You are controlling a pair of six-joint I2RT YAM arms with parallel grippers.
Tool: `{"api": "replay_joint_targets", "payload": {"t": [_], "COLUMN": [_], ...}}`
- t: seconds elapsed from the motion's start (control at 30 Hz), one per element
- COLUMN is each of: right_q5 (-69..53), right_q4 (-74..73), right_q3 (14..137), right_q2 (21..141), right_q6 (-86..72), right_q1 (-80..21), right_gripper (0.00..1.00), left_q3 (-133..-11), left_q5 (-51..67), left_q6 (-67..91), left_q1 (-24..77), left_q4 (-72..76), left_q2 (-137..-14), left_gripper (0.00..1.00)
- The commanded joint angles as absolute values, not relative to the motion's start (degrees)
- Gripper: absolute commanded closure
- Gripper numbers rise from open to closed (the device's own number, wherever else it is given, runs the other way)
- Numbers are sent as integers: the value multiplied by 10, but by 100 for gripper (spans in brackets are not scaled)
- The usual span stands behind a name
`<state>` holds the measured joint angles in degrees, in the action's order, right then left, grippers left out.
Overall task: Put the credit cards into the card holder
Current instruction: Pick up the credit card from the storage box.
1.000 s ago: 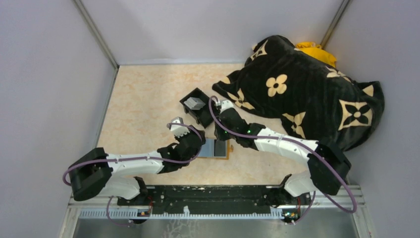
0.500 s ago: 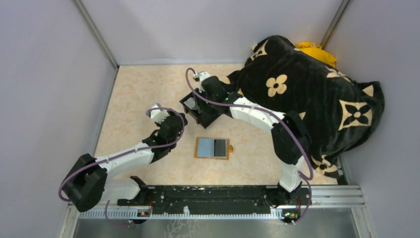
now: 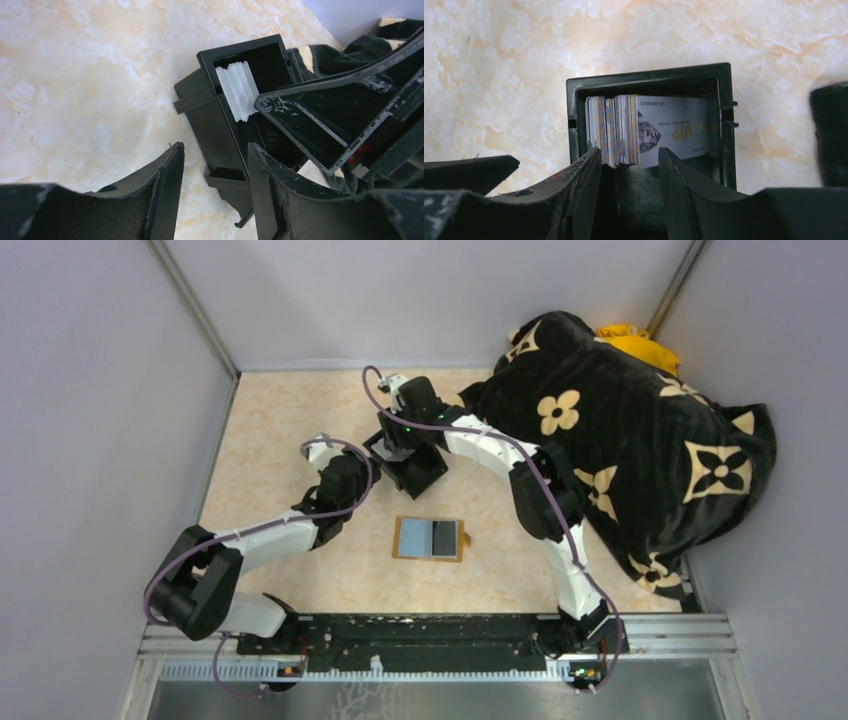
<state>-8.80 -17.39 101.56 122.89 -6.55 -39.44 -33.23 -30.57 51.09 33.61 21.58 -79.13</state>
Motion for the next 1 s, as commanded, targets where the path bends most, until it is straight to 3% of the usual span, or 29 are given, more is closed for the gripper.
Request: {"api": "replay_joint_targets", "payload": {"t": [0.0,0.73,0.97], "right_q5": [-115,-161,-185], "right_q4": [-176,-194,-182], "right_q3": [1077,1136,1110], "right_q2": [1252,1324,1318], "right_q6": [-54,-84,-104], "right_q1": [-387,-362,-362], "right_gripper": [53,53,66], "left_q3": [-351,-364,-374], "left_q5": [-276,-254,-245], "left_q6": [501,505,506], "left_q1": [327,315,310], "left_q4": [241,258,262], "left_q2": [-800,-841,-856], "left_gripper": [44,45,45]}}
